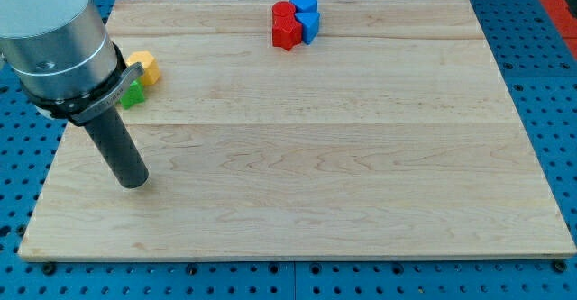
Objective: Separate the red star and red circle from the group of blocks
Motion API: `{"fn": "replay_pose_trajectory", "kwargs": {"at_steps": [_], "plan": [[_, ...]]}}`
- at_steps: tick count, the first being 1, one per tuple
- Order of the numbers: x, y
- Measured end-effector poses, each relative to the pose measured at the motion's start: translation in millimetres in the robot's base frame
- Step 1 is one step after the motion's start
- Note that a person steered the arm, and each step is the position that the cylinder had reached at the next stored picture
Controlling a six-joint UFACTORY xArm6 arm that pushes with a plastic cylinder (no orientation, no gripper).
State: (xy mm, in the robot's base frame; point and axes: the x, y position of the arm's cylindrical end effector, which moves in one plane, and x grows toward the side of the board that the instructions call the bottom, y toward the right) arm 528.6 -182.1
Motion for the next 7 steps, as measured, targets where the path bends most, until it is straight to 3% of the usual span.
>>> {"fn": "replay_pose_trajectory", "kwargs": {"at_steps": [2, 5, 7], "plan": [[17, -2], [36, -102], [36, -114]]}}
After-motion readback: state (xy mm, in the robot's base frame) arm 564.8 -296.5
